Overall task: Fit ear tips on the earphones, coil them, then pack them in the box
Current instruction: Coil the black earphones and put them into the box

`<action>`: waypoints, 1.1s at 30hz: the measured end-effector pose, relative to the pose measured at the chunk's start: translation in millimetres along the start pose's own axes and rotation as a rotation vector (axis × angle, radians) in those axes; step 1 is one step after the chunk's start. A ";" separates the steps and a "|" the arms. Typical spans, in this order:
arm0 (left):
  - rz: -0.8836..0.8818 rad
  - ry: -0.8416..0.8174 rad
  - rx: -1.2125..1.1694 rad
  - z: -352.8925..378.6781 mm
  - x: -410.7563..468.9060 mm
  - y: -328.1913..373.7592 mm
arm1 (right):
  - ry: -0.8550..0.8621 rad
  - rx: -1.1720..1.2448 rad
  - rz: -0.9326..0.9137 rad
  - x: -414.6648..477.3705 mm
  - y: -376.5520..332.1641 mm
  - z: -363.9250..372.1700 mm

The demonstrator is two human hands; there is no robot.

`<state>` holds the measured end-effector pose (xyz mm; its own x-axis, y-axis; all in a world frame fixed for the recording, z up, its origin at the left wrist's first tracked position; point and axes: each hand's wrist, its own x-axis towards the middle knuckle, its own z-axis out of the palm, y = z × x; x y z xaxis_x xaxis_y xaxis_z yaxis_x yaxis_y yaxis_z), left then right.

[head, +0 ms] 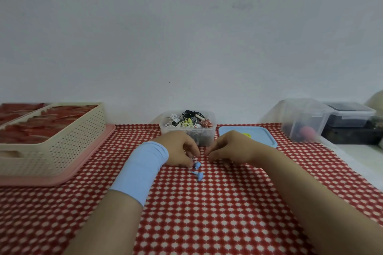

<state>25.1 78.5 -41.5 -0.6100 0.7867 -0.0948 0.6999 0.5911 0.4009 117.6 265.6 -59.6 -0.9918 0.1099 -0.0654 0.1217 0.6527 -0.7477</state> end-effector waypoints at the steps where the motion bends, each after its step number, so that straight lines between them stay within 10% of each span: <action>1: 0.004 -0.006 0.044 1.1 0.9 2.0 | 0.002 0.014 0.004 0.0 0.4 -0.3; 7: 0.030 0.116 0.055 17.1 7.7 5.0 | 0.059 0.207 0.024 -1.4 6.8 -5.3; 12: -0.014 0.345 -0.622 23.4 1.7 3.7 | 0.043 0.487 0.030 -0.8 7.6 -9.0; 21: -0.044 0.194 -1.243 41.0 1.7 4.2 | -0.031 0.745 0.027 0.5 7.7 1.8; 33: -0.056 0.326 -1.151 43.5 3.4 5.6 | -0.049 0.736 0.028 -0.4 3.1 4.8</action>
<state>43.1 92.2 -79.2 -0.8108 0.5846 0.0307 0.0274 -0.0146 0.9995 118.2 264.0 -65.1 -0.9914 0.0744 -0.1078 0.1063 -0.0231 -0.9941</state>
